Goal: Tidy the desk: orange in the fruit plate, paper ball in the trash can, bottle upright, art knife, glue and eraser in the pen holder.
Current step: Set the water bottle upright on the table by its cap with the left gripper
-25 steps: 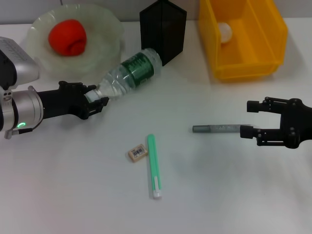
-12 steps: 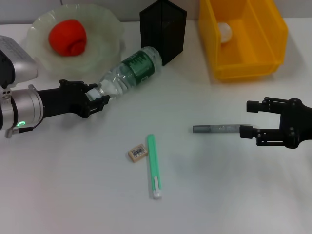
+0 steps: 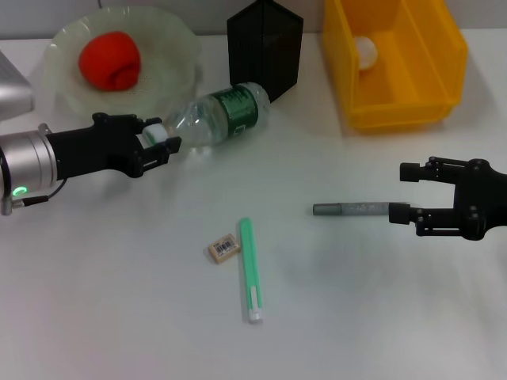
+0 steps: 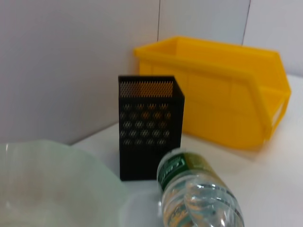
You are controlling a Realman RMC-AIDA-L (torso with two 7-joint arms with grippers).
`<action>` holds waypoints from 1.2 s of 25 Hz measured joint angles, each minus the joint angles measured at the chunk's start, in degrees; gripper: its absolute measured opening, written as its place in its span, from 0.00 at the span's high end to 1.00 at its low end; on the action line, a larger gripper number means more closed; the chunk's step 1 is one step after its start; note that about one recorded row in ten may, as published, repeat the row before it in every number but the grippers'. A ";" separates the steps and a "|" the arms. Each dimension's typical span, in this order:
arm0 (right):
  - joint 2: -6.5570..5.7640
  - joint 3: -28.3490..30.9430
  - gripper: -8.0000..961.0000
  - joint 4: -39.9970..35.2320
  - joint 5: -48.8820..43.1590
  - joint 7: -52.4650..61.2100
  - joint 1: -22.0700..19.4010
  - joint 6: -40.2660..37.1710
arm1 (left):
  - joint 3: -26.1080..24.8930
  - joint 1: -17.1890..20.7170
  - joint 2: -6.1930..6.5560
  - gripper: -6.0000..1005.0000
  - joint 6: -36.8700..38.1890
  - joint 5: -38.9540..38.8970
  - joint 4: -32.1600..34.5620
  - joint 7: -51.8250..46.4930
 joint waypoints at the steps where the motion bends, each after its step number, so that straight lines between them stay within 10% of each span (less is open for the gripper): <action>1: 0.00 0.00 0.16 0.00 0.00 0.00 0.03 0.00 | -0.34 0.00 0.01 0.55 0.42 0.00 0.10 0.00; 30: -0.35 0.00 0.16 0.00 0.00 0.00 0.18 0.04 | -7.05 0.03 0.48 0.55 14.27 -5.14 2.29 0.00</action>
